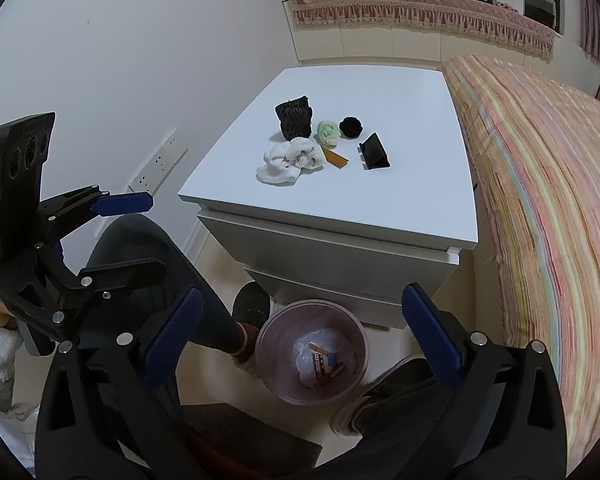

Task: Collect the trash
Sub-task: 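Move both open tools back over the table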

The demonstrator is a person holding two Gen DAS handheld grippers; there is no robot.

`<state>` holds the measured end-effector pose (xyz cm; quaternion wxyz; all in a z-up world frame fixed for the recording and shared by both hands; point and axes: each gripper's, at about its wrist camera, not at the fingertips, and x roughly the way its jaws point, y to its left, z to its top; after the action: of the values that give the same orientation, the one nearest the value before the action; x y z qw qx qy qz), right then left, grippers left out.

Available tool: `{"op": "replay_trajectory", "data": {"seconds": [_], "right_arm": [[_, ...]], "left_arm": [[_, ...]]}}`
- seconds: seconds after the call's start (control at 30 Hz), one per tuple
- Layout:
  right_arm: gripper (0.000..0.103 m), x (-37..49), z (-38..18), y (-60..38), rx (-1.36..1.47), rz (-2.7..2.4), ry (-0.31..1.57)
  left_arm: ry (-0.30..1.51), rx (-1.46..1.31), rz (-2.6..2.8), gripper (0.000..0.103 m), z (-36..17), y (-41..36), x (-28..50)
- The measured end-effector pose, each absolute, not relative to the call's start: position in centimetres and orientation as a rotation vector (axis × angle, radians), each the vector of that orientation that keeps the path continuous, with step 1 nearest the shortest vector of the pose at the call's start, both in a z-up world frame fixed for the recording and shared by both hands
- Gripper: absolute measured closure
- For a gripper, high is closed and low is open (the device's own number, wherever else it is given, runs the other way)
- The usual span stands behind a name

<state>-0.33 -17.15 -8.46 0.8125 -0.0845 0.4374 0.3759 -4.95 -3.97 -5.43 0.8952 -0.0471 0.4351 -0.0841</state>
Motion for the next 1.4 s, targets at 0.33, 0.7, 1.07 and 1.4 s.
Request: {"op": "replay_trajectory", "data": {"seconds": [0.33, 0.7, 1.07, 1.4], "right_arm": [[0.004, 1.5, -7.0, -16.9, -0.184, 0.784, 0.915], [0.004, 6.9, -5.9, -15.3, -0.227, 0.717, 0.894], [0.004, 12.6, -8.6, -13.0, -0.284, 0.694, 0.936], [0.012, 15.2, -11.4, -11.1, -0.336, 0.727, 0.979]], "left_arm": [[0.89, -0.102, -0.171, 0.008, -4.2, -3.2, -3.3], [0.892, -0.101, -0.167, 0.008, -3.5, -1.8, 0.5], [0.949, -0.106, -0.152, 0.008, -5.8, -0.6, 5.4], [1.001, -0.109, -0.142, 0.008, -8.7, -0.4, 8.3]]}}
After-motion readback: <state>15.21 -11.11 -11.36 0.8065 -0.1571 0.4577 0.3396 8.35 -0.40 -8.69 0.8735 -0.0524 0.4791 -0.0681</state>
